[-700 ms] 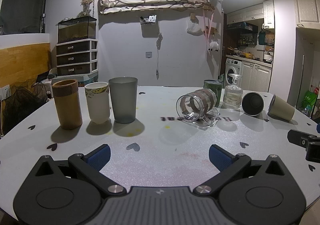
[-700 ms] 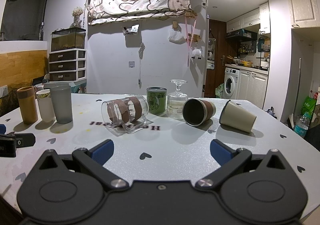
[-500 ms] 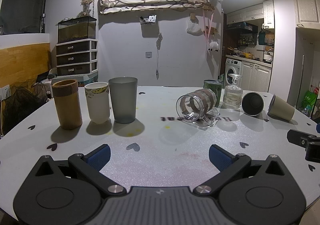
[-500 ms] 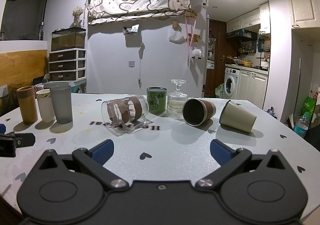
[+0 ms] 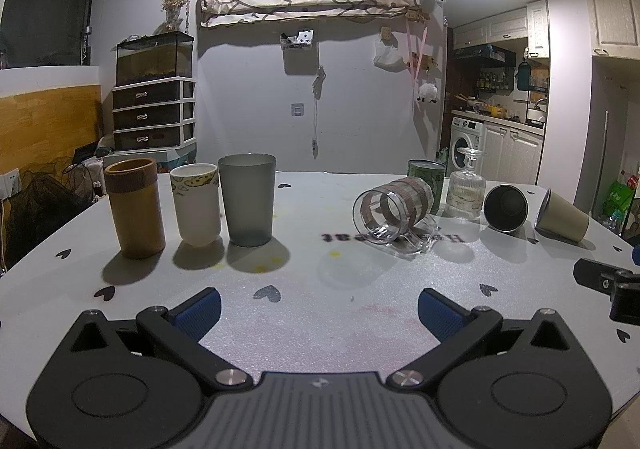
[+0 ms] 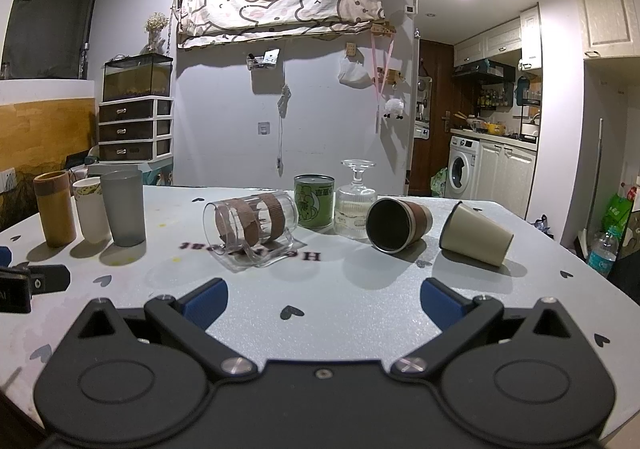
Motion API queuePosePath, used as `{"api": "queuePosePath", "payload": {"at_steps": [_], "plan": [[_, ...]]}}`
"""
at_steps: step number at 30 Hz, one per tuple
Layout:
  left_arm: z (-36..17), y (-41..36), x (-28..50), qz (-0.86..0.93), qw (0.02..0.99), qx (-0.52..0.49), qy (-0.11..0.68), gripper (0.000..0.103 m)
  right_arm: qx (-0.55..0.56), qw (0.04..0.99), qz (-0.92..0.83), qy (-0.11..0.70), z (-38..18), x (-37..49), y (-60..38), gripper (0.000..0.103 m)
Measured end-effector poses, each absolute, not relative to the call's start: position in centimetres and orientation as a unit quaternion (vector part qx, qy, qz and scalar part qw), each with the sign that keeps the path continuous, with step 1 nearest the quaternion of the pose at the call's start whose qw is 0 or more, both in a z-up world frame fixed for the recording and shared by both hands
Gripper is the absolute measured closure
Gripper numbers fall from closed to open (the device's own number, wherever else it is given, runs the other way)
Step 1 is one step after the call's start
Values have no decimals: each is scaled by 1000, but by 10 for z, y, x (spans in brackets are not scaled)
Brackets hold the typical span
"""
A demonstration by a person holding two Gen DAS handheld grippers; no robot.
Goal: Flip cup upright
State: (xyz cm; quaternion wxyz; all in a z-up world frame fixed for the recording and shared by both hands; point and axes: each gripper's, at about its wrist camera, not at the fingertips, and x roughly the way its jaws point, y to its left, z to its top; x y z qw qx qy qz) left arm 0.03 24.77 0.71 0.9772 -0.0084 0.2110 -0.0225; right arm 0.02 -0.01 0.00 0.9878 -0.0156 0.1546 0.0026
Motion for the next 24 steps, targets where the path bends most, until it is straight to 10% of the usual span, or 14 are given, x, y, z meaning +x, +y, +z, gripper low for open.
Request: {"api": "queuePosePath", "payload": {"at_steps": [24], "plan": [[7,249,0,-22,977,-9,210,0,-42,986,12,159,1,14,-13,0]]}}
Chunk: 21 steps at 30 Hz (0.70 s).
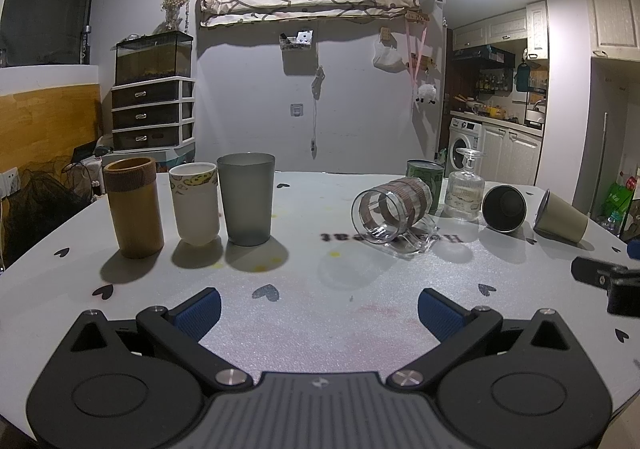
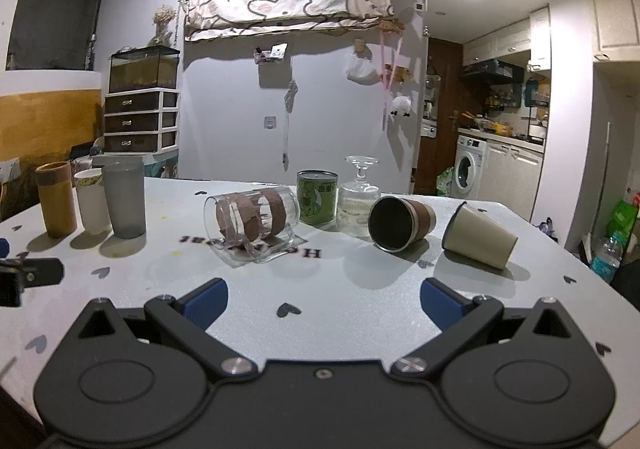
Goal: Flip cup upright
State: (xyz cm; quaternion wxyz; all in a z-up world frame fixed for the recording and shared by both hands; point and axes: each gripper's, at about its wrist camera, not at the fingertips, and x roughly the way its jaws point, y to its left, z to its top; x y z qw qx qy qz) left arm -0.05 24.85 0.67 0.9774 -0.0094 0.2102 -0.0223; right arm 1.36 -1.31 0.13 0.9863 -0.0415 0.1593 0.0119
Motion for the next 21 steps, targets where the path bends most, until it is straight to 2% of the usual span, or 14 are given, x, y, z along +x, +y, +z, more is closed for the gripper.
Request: {"api": "queuePosePath", "payload": {"at_steps": [4,7,10,17,21], "plan": [[6,248,0,-21,978,-11,209,0,-80,985,-21,150,8,28,-33,1],[6,247,0,-20,977,-14,211,0,-89,985,-18,145,16,44,-60,5],[6,250,-1,-26,978,-18,208,0,-141,977,-39,155,18,70,-83,6],[0,249,3,-40,976,-24,212,0,-277,933,-26,227,6,139,-127,6],[-4,253,9,-39,975,-33,218,0,-314,910,8,269,-1,170,-147,6]]}}
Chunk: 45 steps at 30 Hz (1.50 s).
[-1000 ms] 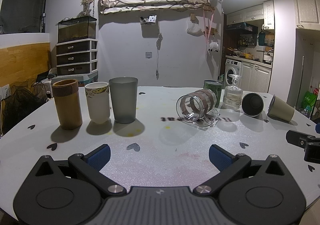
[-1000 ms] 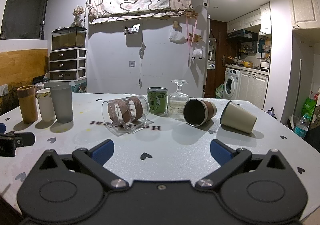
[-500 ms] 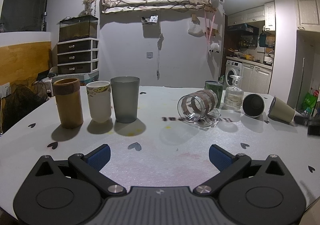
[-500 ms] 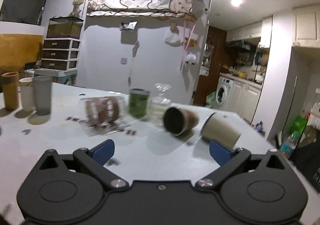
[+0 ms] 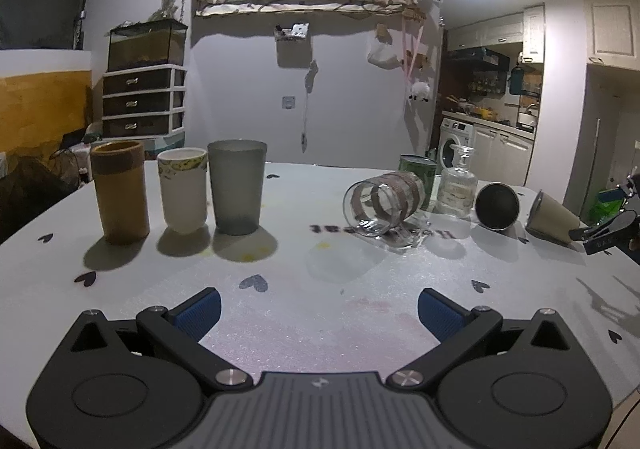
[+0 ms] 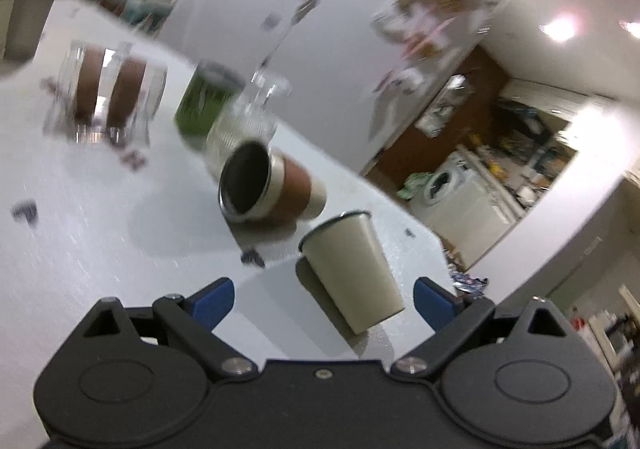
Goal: Flip cup upright
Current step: 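Reach the right gripper to the beige cup lying on its side and grasp it, then lift the beige cup with the right gripper and rotate it toward the left gripper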
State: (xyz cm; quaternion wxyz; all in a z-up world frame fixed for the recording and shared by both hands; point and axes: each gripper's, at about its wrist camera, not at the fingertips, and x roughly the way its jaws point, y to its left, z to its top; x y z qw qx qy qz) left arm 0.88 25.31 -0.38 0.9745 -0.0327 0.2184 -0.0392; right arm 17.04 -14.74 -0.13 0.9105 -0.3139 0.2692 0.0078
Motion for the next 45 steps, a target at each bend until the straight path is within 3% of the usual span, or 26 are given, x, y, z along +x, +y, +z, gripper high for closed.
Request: {"api": "queuePosePath", "payload": {"at_steps": [19,21,23,31,45], "plan": [[-13,241,51,-13,964,-41,261,0,-324,870,44,368,-35,300,-180,6],[-15,239,55,-13,963,-39,265,0,-306,875,47,373,-37,305,-185,8],[-16,238,58,-14,962,-40,268,0,-277,881,49,380,-35,307,-190,18],[-21,241,57,-35,961,-51,271,0,-247,898,33,364,-34,273,-178,24],[-22,261,33,-70,959,-80,261,0,-221,915,74,330,-26,131,-53,26]]}}
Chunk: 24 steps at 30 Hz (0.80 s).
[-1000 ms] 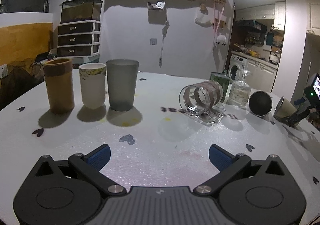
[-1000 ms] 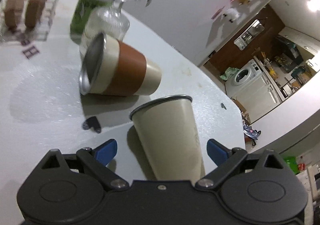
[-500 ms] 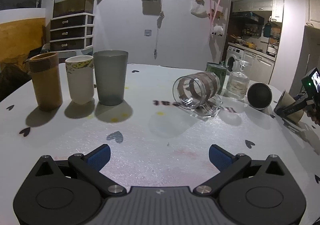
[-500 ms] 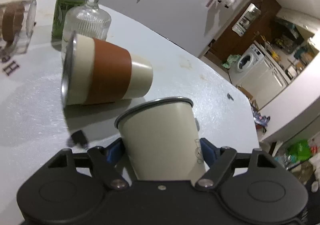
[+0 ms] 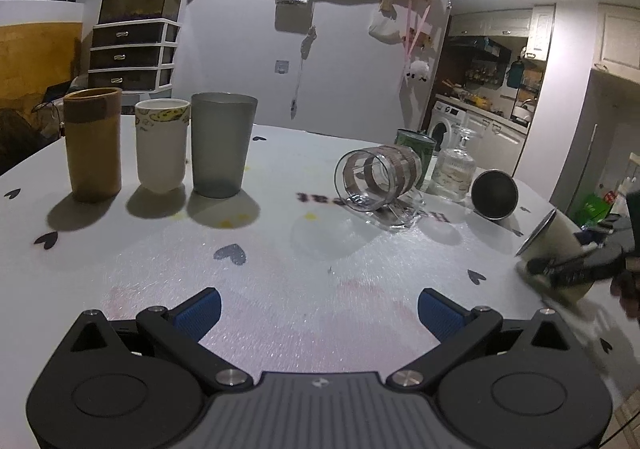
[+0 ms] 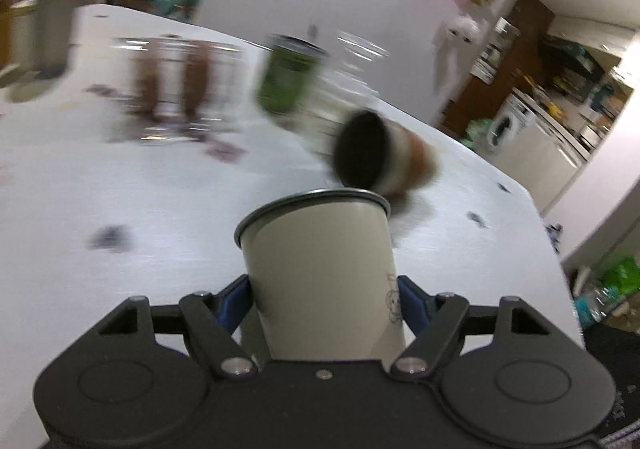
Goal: Flip cup upright
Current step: 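Lift the beige cup with the right gripper and rotate it toward the left gripper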
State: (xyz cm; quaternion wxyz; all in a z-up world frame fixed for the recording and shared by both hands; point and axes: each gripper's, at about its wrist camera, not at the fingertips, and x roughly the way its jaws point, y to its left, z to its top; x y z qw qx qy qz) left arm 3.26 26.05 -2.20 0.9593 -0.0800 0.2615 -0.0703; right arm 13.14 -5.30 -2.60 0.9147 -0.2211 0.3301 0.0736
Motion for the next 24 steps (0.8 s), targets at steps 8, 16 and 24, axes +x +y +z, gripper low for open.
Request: {"api": "queuePosePath", "payload": {"at_steps": [8,16,24], "plan": [[-15,274,4,-83,963,-88,243,0,-273,902,173,287,-15,66,46,27],[-20,270,14,-99,955,-95,264,0,-300,877,262,267,-16,40,112,27],[-27,267,15,-109,949,-97,280,0,-307,871,281,261,-28,35,125,27]]}}
